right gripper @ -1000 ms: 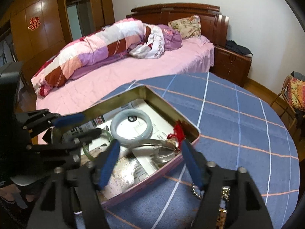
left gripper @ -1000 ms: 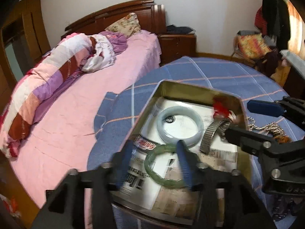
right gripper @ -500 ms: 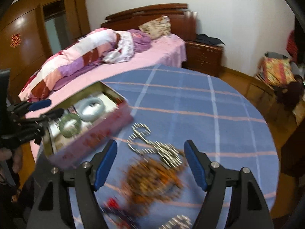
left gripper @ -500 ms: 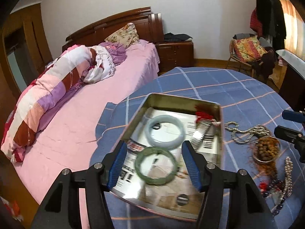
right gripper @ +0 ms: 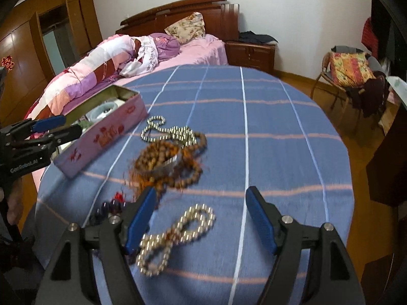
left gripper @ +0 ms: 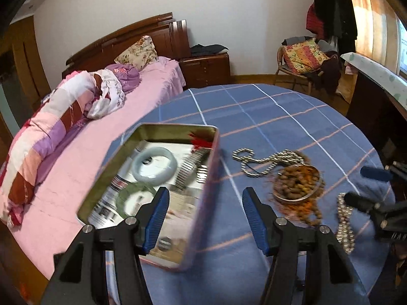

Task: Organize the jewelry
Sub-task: 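Move both open tools back to the jewelry pile, then grasp the pearl necklace with the right tool while the left tool grasps the purple bead bracelet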

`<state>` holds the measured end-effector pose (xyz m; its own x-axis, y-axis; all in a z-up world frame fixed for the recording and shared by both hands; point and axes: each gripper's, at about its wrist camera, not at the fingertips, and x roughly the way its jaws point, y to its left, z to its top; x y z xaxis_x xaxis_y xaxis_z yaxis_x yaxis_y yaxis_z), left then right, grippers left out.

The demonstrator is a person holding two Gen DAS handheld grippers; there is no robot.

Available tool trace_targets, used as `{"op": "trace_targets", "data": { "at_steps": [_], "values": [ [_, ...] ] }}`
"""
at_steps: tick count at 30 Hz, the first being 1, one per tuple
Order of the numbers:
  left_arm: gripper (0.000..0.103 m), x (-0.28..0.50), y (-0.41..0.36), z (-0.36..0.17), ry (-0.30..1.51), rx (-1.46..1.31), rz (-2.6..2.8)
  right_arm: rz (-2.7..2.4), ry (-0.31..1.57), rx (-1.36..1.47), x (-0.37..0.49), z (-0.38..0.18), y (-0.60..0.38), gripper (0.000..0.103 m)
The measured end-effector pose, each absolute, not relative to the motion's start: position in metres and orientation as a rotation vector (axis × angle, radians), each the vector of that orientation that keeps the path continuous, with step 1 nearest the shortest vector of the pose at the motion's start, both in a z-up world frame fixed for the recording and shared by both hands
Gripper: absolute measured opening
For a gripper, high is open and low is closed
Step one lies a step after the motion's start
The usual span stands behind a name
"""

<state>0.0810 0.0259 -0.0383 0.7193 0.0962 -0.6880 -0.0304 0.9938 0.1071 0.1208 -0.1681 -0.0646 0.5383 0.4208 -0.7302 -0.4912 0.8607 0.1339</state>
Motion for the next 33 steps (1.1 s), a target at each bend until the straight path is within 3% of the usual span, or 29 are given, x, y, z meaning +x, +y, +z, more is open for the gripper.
{"op": "trace_targets", "data": {
  "at_steps": [10, 12, 16, 18, 19, 33],
  "values": [
    [0.060, 0.057, -0.011, -0.060, 0.804, 0.171, 0.000, 0.516, 0.906, -0.125, 0.102, -0.086, -0.166, 0.072],
    [0.060, 0.054, -0.015, -0.066, 0.816, 0.184, -0.011, 0.503, 0.909, -0.130, 0.102, -0.088, -0.167, 0.057],
    [0.060, 0.054, -0.018, -0.072, 0.837, 0.188, -0.030, 0.462, 0.883, -0.190, 0.101, -0.088, -0.168, 0.049],
    [0.060, 0.053, -0.019, -0.073, 0.843, 0.186, -0.042, 0.410, 0.868, -0.250, 0.101, -0.091, -0.170, 0.029],
    [0.060, 0.052, -0.020, -0.074, 0.847, 0.183, -0.050, 0.406, 0.869, -0.248, 0.102, -0.092, -0.171, 0.027],
    [0.060, 0.047, -0.031, -0.083, 0.901, 0.185, -0.128, 0.418, 0.834, -0.265, 0.094, -0.092, -0.169, 0.025]
  ]
}}
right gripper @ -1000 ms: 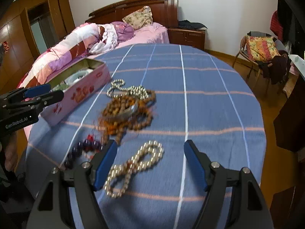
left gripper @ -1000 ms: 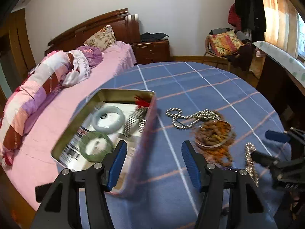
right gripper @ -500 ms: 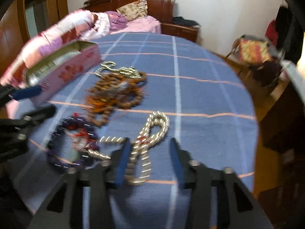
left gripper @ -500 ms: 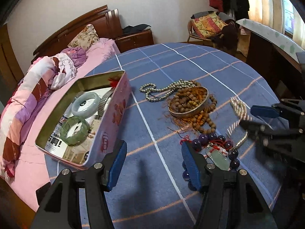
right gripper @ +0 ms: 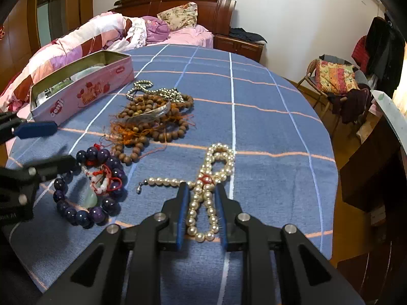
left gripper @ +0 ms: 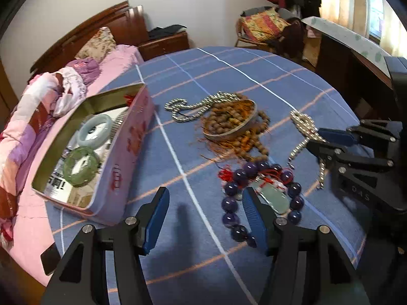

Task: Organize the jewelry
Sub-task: 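Grasp the pearl necklace with the right tool while the left tool grasps the purple bead bracelet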

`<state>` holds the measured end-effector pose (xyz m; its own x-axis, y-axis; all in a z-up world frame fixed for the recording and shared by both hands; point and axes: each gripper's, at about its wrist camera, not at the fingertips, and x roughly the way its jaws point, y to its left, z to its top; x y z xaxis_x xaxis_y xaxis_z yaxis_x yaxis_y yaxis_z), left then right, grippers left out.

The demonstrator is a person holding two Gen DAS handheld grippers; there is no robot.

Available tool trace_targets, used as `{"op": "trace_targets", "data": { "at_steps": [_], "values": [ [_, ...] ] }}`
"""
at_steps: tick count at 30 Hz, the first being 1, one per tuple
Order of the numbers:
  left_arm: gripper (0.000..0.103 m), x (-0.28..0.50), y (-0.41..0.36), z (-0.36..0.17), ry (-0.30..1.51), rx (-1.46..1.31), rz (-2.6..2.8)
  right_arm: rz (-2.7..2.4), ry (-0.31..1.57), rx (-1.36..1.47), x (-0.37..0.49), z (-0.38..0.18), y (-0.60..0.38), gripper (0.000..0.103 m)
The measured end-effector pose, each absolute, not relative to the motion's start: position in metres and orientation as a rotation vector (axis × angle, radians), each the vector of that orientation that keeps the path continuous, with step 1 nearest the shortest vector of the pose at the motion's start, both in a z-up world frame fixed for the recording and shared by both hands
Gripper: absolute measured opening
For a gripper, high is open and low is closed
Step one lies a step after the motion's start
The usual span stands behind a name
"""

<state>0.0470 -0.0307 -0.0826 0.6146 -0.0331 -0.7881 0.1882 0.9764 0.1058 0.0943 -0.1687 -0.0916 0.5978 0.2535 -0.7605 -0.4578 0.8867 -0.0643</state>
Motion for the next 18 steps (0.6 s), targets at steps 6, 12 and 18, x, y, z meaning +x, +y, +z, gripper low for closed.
{"op": "trace_targets", "data": {
  "at_steps": [6, 12, 18],
  "values": [
    [0.036, 0.048, -0.036, -0.091, 0.946, 0.176, -0.184, 0.421, 0.831, -0.261, 0.094, -0.091, -0.169, 0.025],
    [0.013, 0.048, -0.036, -0.094, 0.966, 0.151, -0.231, 0.432, 0.826, -0.263, 0.094, -0.092, -0.167, 0.022],
    [0.013, 0.045, -0.027, -0.072, 0.875, 0.148, -0.201, 0.471, 0.812, -0.271, 0.089, -0.091, -0.162, 0.016]
  ]
}}
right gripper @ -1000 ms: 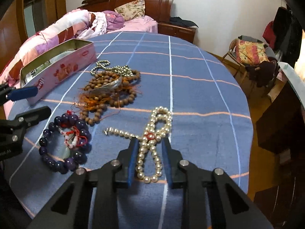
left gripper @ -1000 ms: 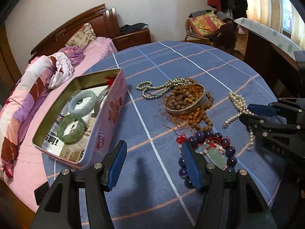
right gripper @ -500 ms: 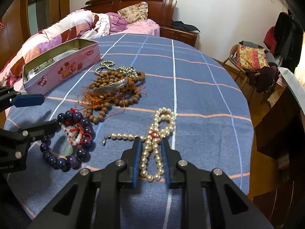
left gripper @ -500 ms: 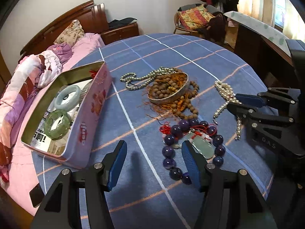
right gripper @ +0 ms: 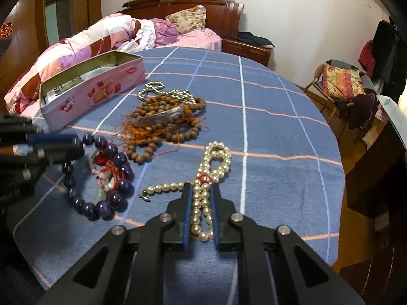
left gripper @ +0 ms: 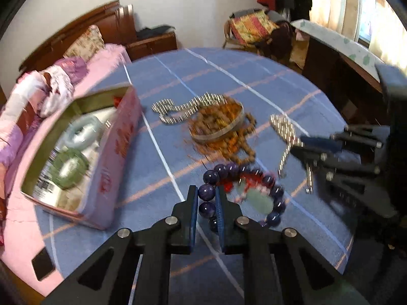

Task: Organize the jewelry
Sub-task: 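Grasp the pearl necklace with the right tool while the left tool grasps the purple bead bracelet, then carry the pearl necklace and purple bracelet over the pink tin with both tools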

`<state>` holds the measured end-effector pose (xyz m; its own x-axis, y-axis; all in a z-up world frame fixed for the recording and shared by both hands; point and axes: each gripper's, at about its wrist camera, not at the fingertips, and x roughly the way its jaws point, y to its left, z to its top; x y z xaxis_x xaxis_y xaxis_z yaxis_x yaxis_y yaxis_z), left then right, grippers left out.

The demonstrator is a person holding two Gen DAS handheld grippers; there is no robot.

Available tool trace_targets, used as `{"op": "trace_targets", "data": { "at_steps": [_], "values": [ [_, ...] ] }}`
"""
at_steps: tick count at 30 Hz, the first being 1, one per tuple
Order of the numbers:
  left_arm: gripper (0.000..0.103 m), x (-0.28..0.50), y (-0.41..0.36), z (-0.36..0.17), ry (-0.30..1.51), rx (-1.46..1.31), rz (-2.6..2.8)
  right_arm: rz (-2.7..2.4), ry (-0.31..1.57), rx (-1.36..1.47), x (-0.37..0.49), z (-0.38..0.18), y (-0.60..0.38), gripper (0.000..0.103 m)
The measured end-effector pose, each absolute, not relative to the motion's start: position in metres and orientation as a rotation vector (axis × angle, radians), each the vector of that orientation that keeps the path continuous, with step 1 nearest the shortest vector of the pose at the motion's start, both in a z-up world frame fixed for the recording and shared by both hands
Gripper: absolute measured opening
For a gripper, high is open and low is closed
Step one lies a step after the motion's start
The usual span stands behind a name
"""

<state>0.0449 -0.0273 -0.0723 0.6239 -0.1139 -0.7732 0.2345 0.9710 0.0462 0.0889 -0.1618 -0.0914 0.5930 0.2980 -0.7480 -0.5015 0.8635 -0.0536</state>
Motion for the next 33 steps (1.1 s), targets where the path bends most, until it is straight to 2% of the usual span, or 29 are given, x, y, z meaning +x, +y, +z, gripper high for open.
{"op": "trace_targets", "data": {
  "at_steps": [15, 22, 23, 24, 33],
  "values": [
    [0.013, 0.031, -0.020, -0.006, 0.705, 0.137, -0.230, 0.490, 0.774, -0.254, 0.085, -0.085, -0.160, 0.015],
    [0.013, 0.027, -0.006, 0.012, 0.662, 0.108, -0.216, 0.502, 0.742, -0.232, 0.083, -0.076, -0.161, 0.015],
    [0.013, 0.026, -0.004, 0.015, 0.655, 0.105, -0.215, 0.505, 0.735, -0.228, 0.082, -0.074, -0.162, 0.014],
    [0.013, 0.025, -0.003, 0.018, 0.646, 0.102, -0.211, 0.507, 0.728, -0.224, 0.082, -0.071, -0.161, 0.008],
    [0.013, 0.027, 0.011, 0.026, 0.623, 0.092, -0.176, 0.518, 0.719, -0.178, 0.086, -0.066, -0.162, 0.009]
  ]
}}
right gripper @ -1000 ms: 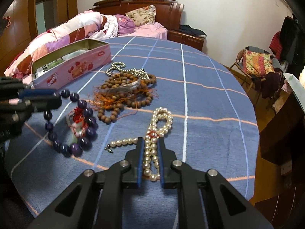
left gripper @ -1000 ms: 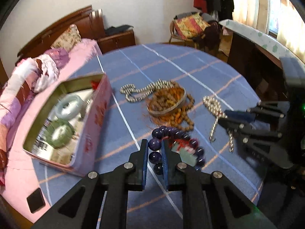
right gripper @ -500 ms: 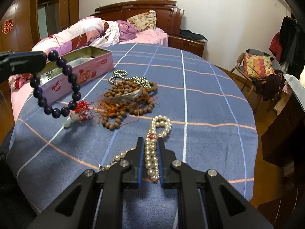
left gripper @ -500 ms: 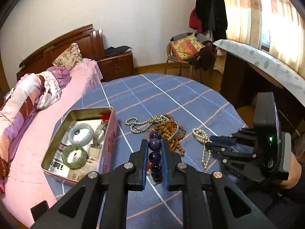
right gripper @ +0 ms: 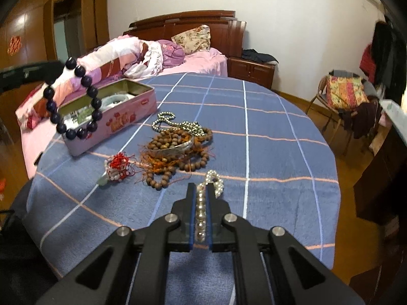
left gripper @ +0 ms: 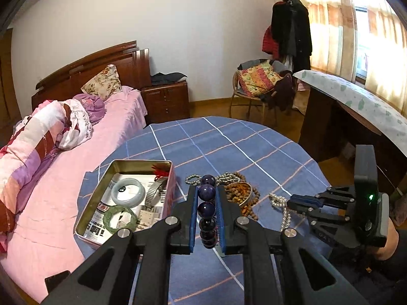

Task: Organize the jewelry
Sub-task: 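Carry the pearl necklace and purple bracelet over the pink tin with both tools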

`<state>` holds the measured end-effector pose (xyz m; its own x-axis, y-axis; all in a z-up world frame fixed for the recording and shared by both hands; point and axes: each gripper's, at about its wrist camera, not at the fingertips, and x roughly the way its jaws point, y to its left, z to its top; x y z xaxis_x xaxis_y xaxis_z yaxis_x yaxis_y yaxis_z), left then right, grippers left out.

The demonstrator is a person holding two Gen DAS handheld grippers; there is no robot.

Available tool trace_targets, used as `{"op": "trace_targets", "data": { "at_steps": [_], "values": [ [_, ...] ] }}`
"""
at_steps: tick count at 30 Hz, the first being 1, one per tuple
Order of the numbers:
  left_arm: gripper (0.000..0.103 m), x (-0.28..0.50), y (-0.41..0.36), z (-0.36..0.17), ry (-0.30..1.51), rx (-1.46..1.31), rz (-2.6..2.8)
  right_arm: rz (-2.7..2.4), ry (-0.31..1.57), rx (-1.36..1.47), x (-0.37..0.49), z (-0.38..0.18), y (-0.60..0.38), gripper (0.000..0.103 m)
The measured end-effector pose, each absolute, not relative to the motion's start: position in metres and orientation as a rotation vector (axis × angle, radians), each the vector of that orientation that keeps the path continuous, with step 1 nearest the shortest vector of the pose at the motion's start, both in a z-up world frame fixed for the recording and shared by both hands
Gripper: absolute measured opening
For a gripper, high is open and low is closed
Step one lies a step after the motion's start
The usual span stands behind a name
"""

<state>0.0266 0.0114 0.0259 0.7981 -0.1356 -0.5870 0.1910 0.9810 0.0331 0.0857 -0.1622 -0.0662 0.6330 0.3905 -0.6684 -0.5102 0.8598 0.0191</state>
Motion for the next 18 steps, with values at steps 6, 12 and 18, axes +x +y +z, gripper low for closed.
{"op": "trace_targets", "data": {
  "at_steps": [6, 12, 18],
  "values": [
    [0.013, 0.034, 0.017, 0.018, 0.647, 0.082, -0.152, 0.515, 0.765, -0.164, 0.092, -0.075, -0.161, 0.047],
    [0.013, 0.040, 0.022, 0.010, 0.670, 0.072, -0.144, 0.488, 0.810, -0.213, 0.097, -0.089, -0.154, 0.045],
    [0.013, 0.041, 0.026, 0.013, 0.672, 0.052, -0.142, 0.513, 0.797, -0.204, 0.093, -0.084, -0.159, 0.015]
  ]
}}
